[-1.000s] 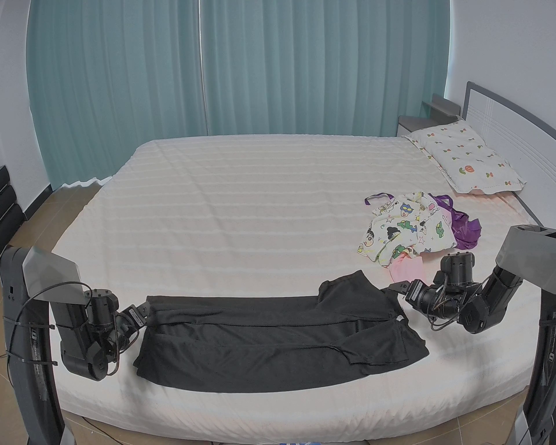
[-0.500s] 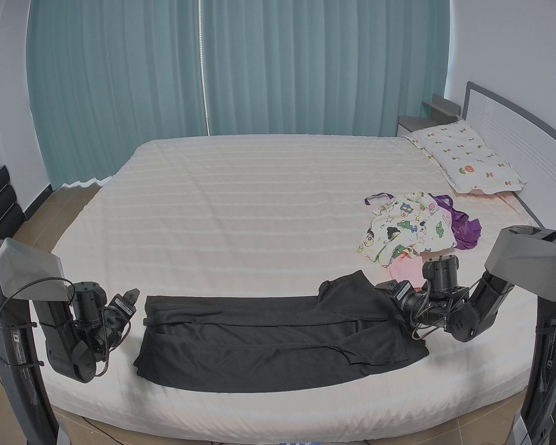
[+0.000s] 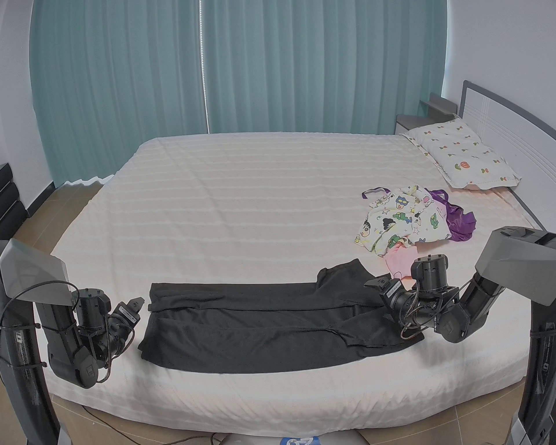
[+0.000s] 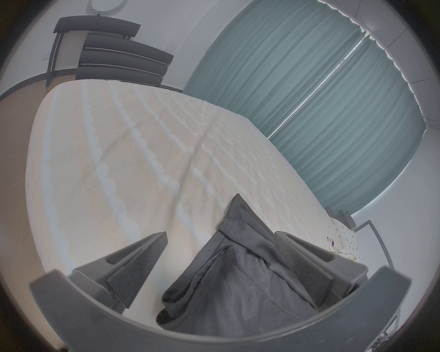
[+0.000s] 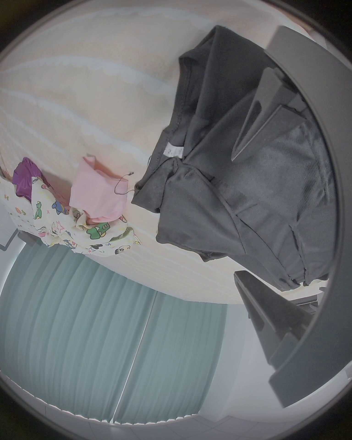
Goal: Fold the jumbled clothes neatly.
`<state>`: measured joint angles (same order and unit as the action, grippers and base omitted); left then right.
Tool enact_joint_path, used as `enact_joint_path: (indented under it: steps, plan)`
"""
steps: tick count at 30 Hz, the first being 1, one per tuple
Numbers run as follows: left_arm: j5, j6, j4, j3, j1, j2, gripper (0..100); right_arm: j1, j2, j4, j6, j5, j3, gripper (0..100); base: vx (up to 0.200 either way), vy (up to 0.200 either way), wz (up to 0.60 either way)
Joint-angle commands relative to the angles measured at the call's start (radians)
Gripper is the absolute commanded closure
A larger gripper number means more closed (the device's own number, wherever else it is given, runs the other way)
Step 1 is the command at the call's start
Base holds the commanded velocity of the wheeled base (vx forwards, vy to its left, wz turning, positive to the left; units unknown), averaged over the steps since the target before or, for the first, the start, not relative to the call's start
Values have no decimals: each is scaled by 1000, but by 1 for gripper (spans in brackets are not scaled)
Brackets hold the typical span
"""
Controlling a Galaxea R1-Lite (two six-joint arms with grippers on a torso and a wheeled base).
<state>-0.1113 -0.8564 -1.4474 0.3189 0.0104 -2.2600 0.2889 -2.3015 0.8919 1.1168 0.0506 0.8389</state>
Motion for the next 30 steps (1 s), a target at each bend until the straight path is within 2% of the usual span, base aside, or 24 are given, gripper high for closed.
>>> enact_joint_path:
  steps: [1,6,16,25,30]
  plan:
    - [1,-1,-2,-1,0,-7,0,3,-50,-2,0,-11,51,0,0,0,0]
    - [1,-3,-2,-1,0,-9,0,6,-90,-2,-2,-35,138,0,0,0,0]
    - [1,-3,-2,5,-1,-21,0,15,-144,-7,-2,-41,218,0,0,0,0]
    - [1,-7,-1,9,-3,-23,0,24,-168,-117,-3,-87,293,0,0,0,0]
    - [1,-7,-2,9,-1,-29,0,32,-180,-133,-3,-101,312,0,0,0,0]
